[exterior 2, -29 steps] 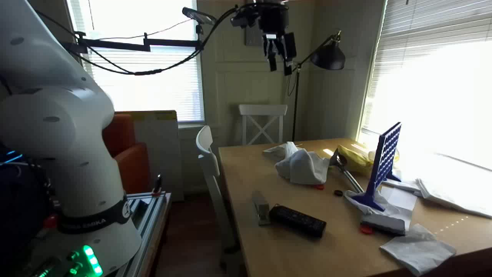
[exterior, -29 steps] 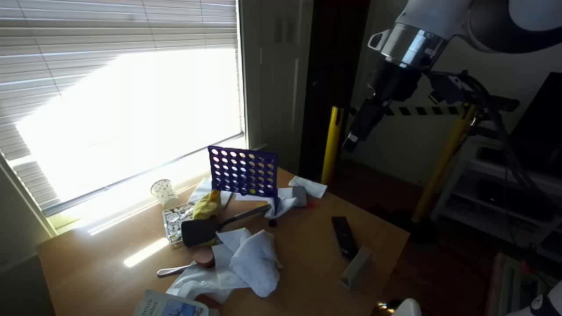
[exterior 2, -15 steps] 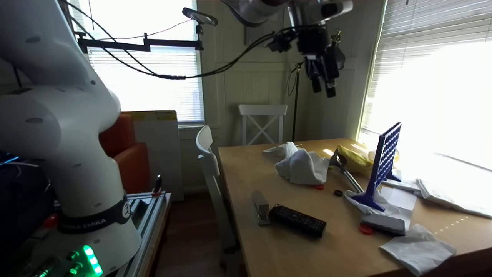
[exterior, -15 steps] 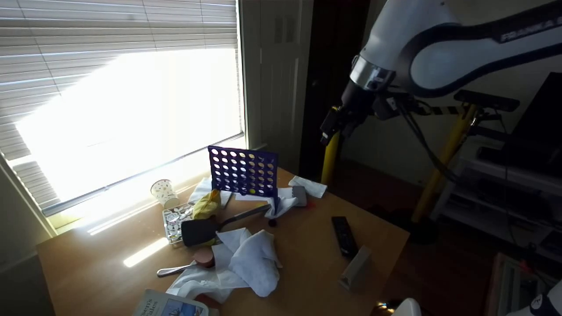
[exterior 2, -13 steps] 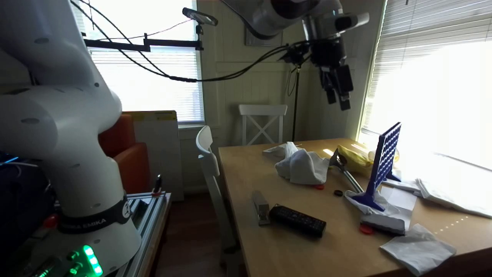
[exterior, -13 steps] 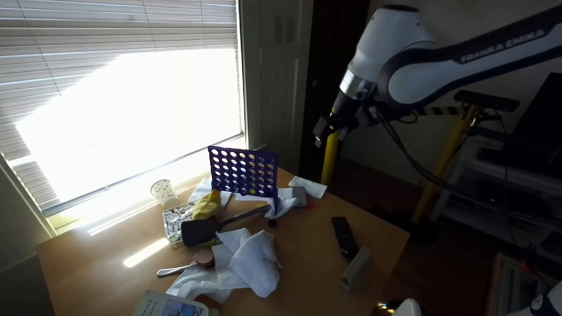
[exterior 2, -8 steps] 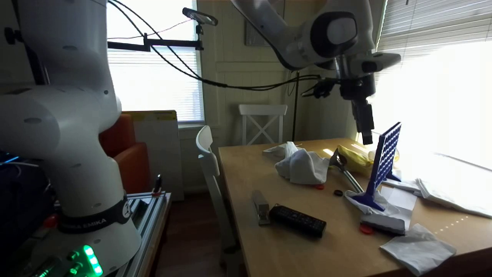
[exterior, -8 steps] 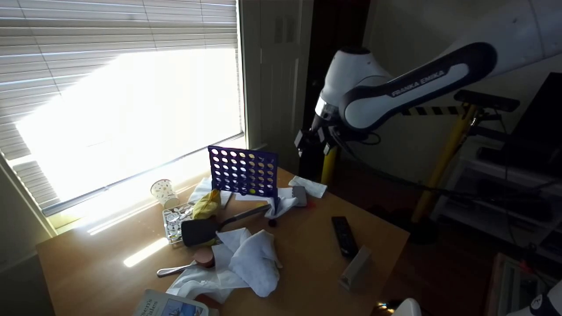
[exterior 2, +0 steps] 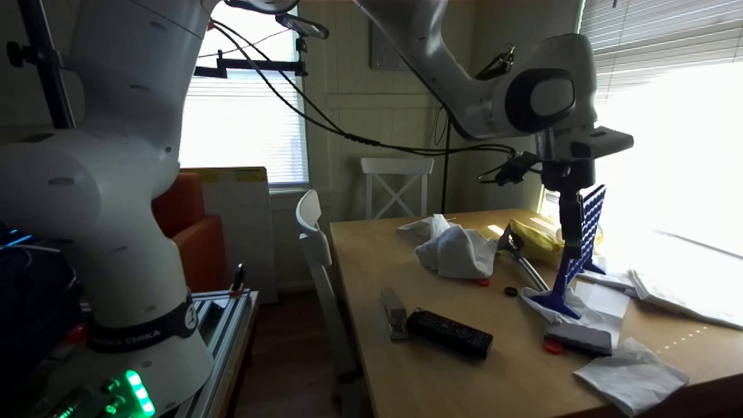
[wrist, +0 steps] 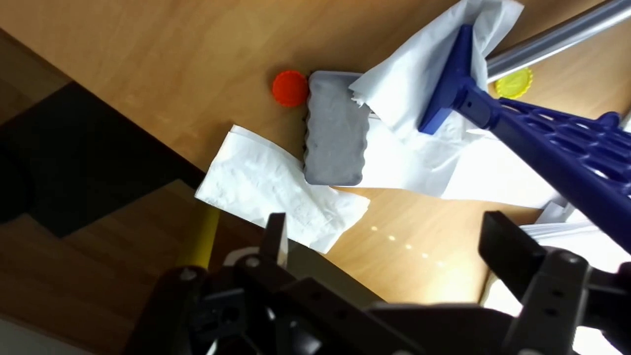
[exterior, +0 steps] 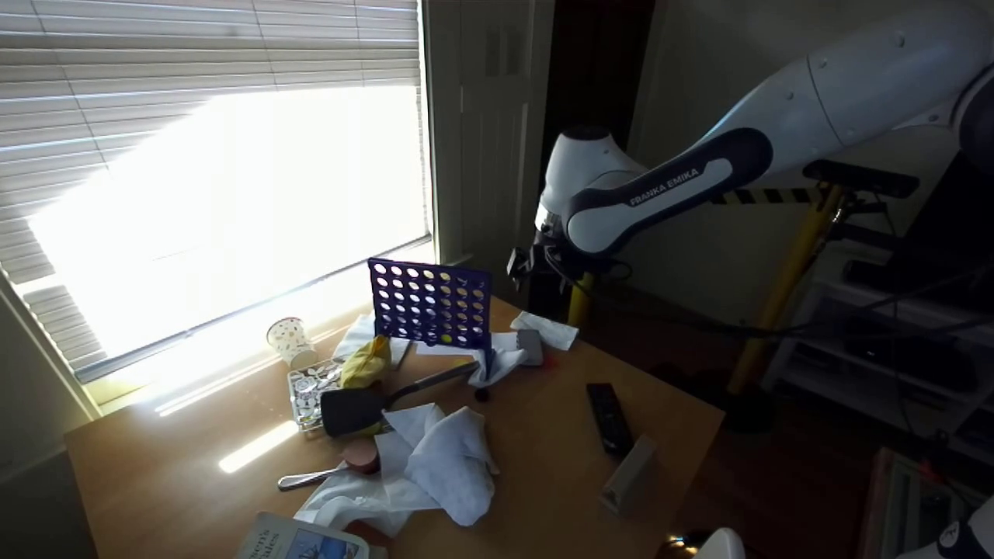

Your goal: Put the grey object on the remote

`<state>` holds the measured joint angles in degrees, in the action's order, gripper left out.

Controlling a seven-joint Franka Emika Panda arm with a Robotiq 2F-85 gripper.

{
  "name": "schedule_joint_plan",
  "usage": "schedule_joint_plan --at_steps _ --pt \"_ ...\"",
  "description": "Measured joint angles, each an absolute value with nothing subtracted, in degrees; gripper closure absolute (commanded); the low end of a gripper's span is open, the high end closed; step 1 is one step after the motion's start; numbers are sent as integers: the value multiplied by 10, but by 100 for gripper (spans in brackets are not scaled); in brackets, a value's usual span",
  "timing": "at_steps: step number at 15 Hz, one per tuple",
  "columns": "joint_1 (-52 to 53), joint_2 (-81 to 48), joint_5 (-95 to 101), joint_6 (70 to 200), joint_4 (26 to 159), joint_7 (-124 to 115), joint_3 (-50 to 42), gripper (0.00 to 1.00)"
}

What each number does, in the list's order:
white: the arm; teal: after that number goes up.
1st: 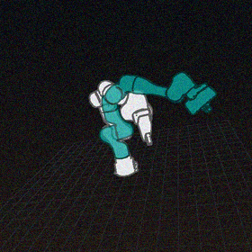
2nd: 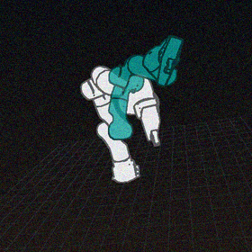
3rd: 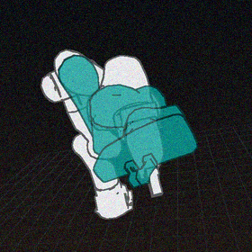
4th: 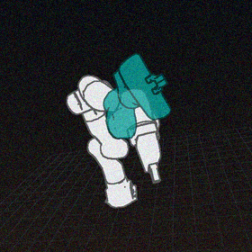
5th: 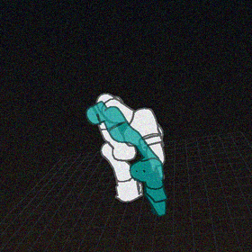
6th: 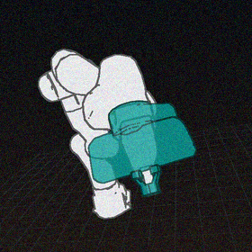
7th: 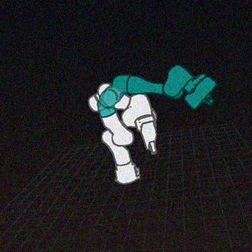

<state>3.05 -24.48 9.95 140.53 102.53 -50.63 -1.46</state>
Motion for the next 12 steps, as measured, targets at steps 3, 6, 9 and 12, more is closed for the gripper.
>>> schedule_joint_plan --at_steps 3,6,9,12 --pt "35 -243 99 1404 1025 -506 -19 0" --pt "35 -268 89 1402 1025 -506 -30 0" --pt "25 -306 51 1424 1022 -485 -32 0" --pt "20 -344 29 1459 1007 -468 -37 0"
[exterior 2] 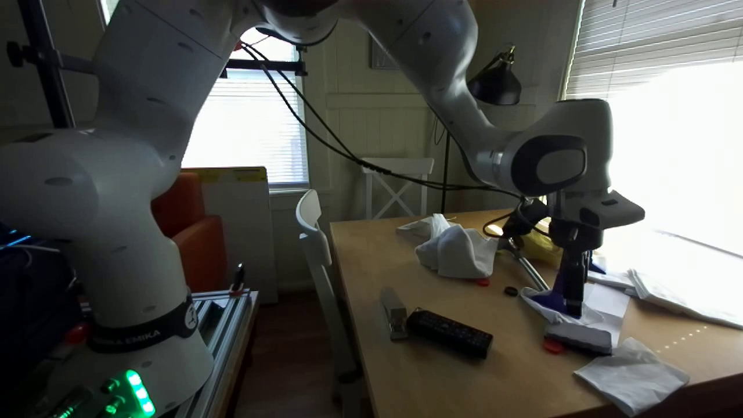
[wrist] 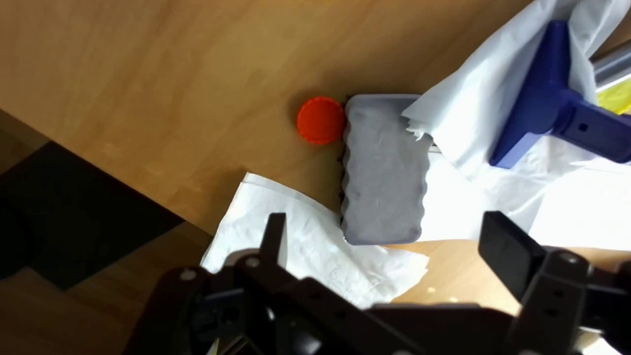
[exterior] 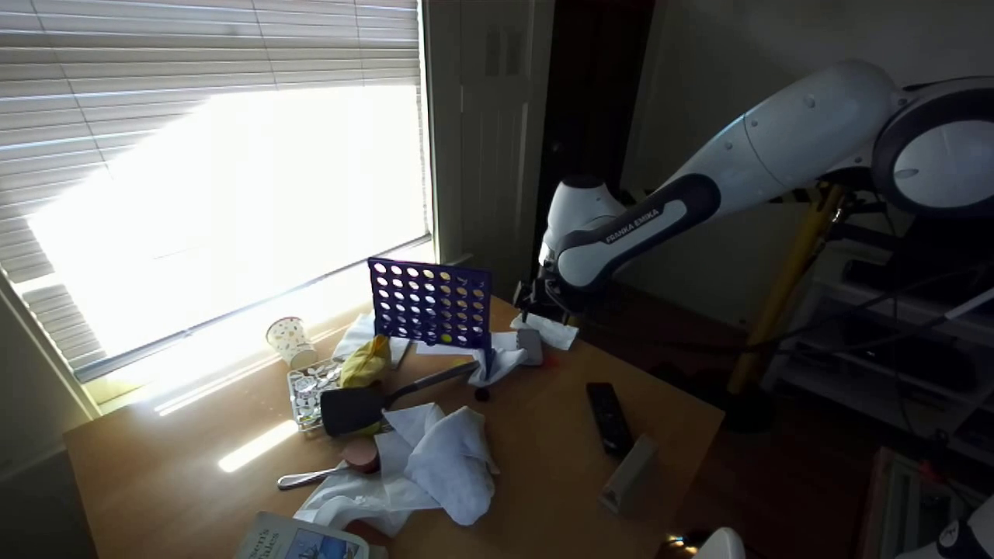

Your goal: Put the grey object on the remote

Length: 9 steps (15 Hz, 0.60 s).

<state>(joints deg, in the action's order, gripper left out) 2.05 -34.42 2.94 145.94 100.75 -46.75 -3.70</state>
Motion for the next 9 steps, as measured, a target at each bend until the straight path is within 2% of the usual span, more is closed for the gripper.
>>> schedule_joint_plan --at_steps 9 --pt "22 -431 -9 1524 942 -437 -45 0"
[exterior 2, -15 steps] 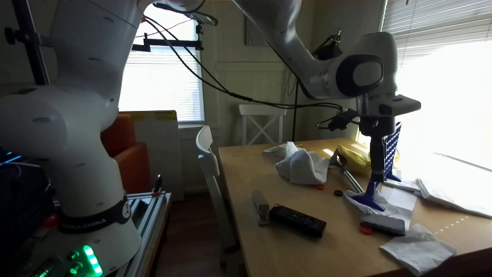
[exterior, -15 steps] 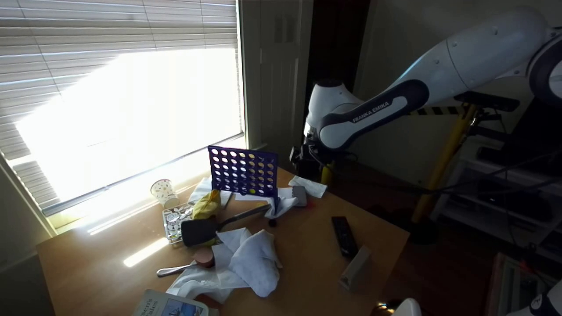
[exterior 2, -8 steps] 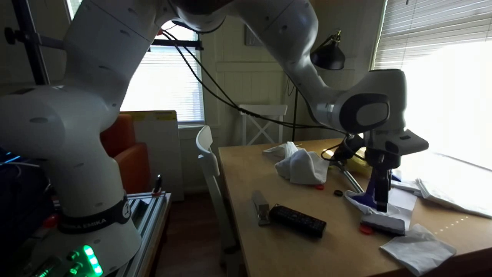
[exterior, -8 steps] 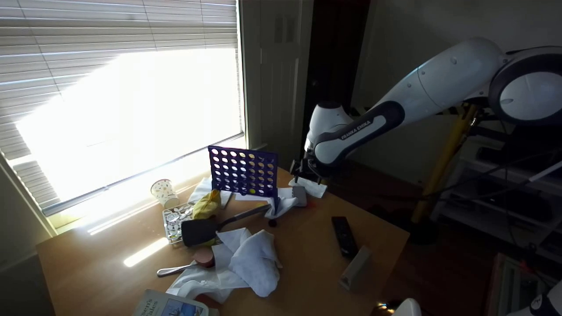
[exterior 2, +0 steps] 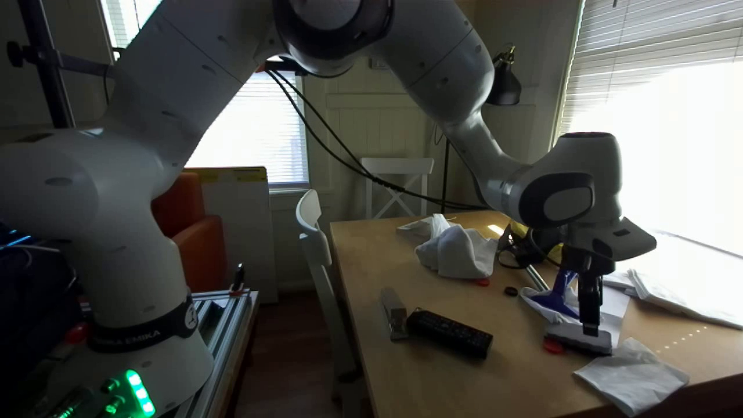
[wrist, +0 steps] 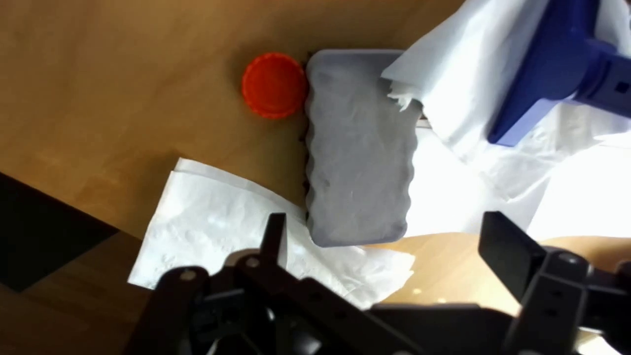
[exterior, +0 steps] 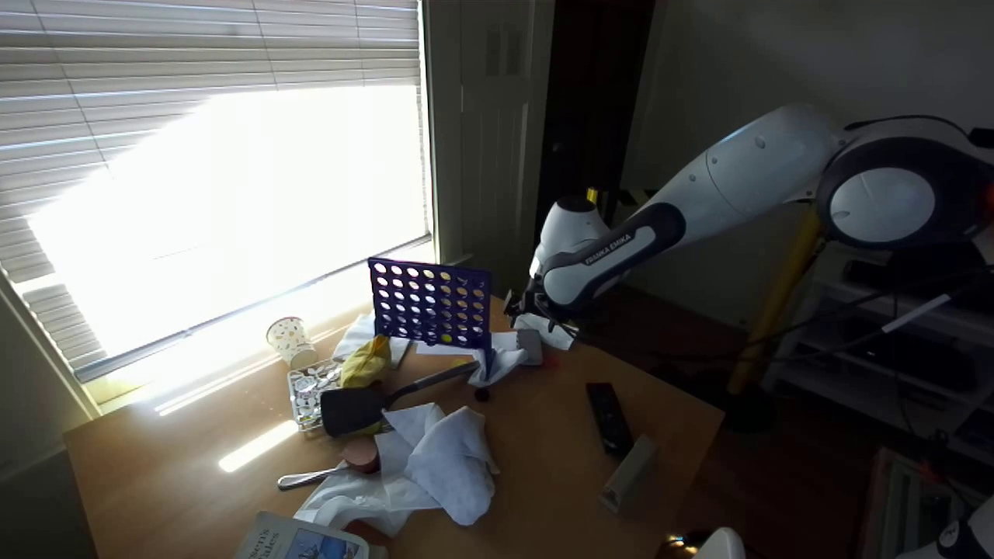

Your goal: Put the grey object on the remote

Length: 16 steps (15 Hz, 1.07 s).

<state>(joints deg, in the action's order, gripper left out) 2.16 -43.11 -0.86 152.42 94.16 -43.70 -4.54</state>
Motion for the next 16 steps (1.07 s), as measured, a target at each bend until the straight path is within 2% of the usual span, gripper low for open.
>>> schedule_joint_plan --at_steps 10,11,12,16 --pt "32 -494 -10 1525 882 -437 -59 0" --pt "35 -496 -10 1524 880 -437 -61 4" --pt "36 -497 -10 1522 879 -437 -63 13" --pt "43 -500 -10 1513 878 -437 -72 24"
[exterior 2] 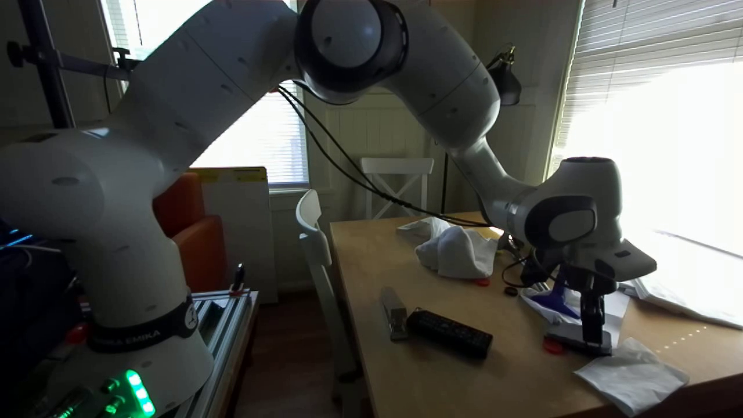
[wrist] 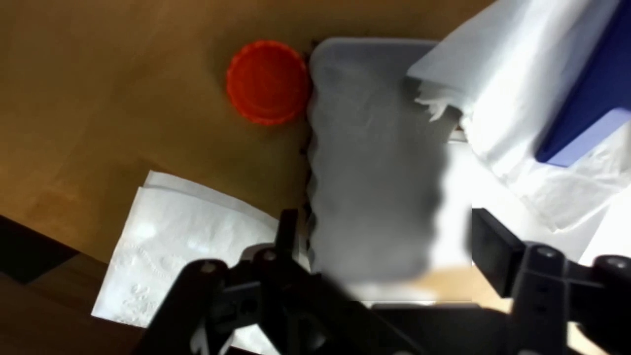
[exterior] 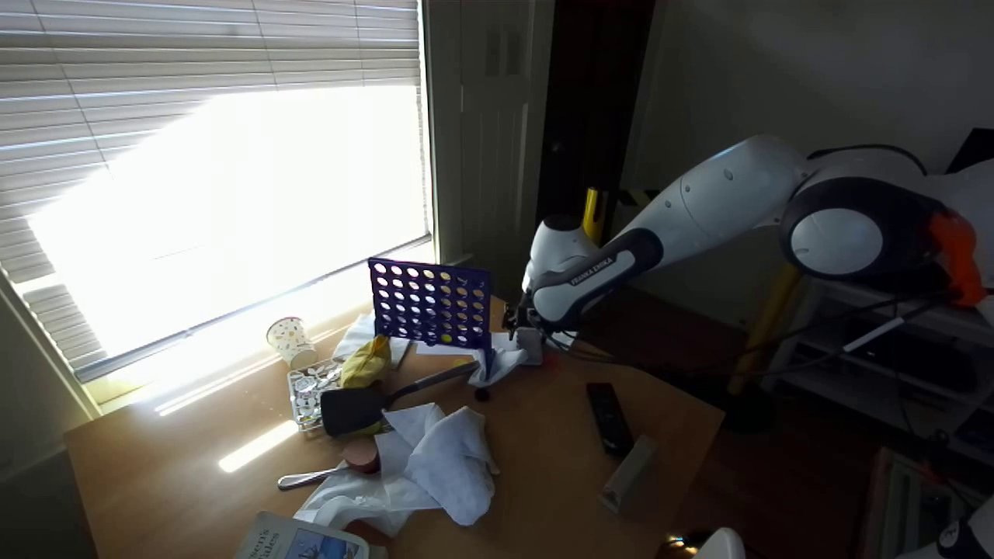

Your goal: Put the grey object on the remote

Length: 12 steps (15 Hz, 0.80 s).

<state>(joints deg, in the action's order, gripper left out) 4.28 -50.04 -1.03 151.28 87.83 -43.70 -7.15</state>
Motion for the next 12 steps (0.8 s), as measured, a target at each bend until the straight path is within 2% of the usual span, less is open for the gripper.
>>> schedule_joint_plan --at_steps 1,3,4,5,7,12 --pt "44 -502 -10 1510 878 -437 -74 21" --pt "47 -504 -10 1503 878 -437 -77 28" --pt "48 -505 -10 1501 878 -437 -78 48" --pt "49 -506 -10 1500 878 -437 -78 50" --pt "52 -506 -10 1499 877 -437 -82 63" --pt "75 -499 -10 1483 875 -442 -110 64"
